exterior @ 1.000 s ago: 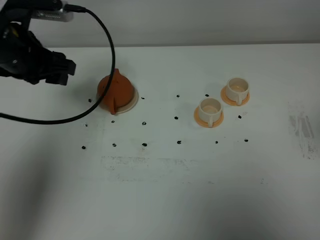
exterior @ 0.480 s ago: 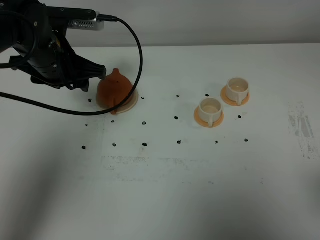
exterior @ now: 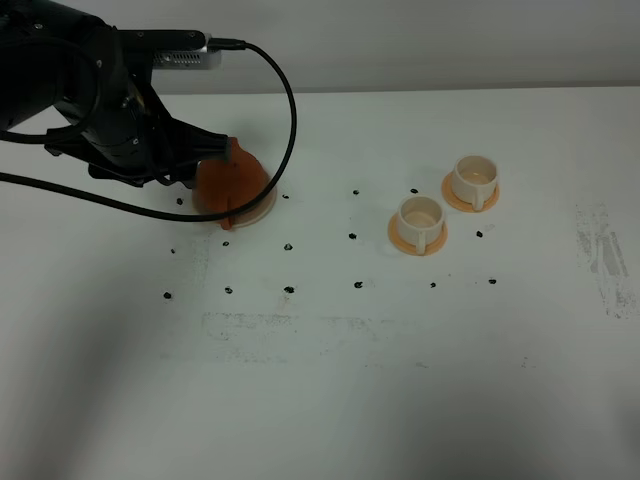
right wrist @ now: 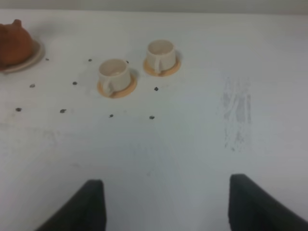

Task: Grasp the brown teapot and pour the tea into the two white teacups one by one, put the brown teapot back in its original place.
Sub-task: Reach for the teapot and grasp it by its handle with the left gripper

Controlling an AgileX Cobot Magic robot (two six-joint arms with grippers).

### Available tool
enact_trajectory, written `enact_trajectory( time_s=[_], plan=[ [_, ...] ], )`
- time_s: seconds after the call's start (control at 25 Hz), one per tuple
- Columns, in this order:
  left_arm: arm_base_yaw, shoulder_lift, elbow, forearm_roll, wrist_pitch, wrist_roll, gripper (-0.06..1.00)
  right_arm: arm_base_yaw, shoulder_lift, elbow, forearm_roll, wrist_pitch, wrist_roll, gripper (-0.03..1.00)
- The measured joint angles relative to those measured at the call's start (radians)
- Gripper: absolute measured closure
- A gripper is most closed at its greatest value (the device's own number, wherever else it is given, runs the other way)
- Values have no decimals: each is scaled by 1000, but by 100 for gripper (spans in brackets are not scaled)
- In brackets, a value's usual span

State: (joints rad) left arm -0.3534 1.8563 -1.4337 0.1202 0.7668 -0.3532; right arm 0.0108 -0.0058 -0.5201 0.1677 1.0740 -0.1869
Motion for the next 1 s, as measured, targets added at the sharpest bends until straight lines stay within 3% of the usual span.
enact_trajectory(
  time_s=[0.44, 1.0],
  plan=[
    [0, 122, -77, -50, -10, -29, 40, 0, -2, 8, 18, 24, -5, 51],
    [0, 254, -149, -87, -26, -48, 40, 14, -2, 16, 22, 19, -5, 52]
  ],
)
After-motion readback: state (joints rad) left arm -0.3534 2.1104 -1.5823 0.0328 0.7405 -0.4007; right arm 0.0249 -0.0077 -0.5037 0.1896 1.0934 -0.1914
